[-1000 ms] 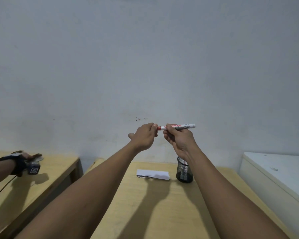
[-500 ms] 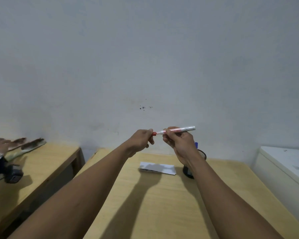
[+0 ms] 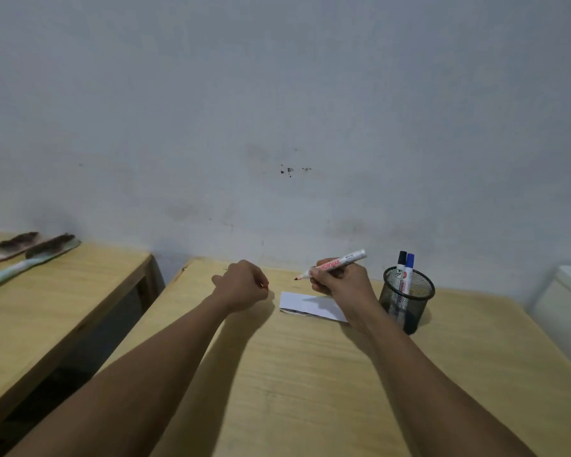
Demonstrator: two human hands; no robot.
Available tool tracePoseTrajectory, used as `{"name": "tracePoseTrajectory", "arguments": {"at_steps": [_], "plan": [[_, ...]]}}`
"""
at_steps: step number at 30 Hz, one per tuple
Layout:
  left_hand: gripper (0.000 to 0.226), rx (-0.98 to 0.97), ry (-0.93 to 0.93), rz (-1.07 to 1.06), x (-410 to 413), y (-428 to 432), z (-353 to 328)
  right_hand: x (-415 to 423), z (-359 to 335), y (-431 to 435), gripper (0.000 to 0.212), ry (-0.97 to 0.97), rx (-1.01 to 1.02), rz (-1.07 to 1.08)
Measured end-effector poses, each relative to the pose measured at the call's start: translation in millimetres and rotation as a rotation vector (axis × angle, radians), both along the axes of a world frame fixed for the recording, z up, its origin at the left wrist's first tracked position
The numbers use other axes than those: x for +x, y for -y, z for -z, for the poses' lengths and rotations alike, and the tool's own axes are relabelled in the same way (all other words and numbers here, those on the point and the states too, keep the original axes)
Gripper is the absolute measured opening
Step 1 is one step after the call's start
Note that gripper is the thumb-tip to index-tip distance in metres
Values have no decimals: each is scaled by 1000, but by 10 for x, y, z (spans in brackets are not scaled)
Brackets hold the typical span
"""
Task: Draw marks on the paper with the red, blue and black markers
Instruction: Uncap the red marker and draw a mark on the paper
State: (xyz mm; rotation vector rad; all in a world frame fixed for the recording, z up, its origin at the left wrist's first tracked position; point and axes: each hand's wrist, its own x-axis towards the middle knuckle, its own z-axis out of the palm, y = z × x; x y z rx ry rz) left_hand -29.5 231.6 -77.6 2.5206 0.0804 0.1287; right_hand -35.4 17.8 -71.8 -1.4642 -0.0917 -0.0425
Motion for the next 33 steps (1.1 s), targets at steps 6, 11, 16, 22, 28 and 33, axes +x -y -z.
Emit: {"name": "tracePoseTrajectory", "arguments": {"at_steps": [6, 11, 16, 22, 28, 33], "plan": [[16, 68, -31, -13, 117, -58, 188, 134, 172, -103, 7, -22, -65, -14], [29, 76, 12, 27, 114, -88, 277, 157, 219, -177, 10, -59, -34, -7], [41, 242, 418, 7, -205, -51, 326, 194, 217, -146, 12, 8, -181, -2], [53, 554, 227, 246, -583, 216, 351, 311, 355, -176, 24, 63, -346, 20], [51, 600, 194, 273, -529, 205, 502, 416, 488, -206, 9, 67, -446, -21], [54, 578, 205, 306, -510, 162, 544, 469, 618, -190, 9, 85, -458, -15]]}}
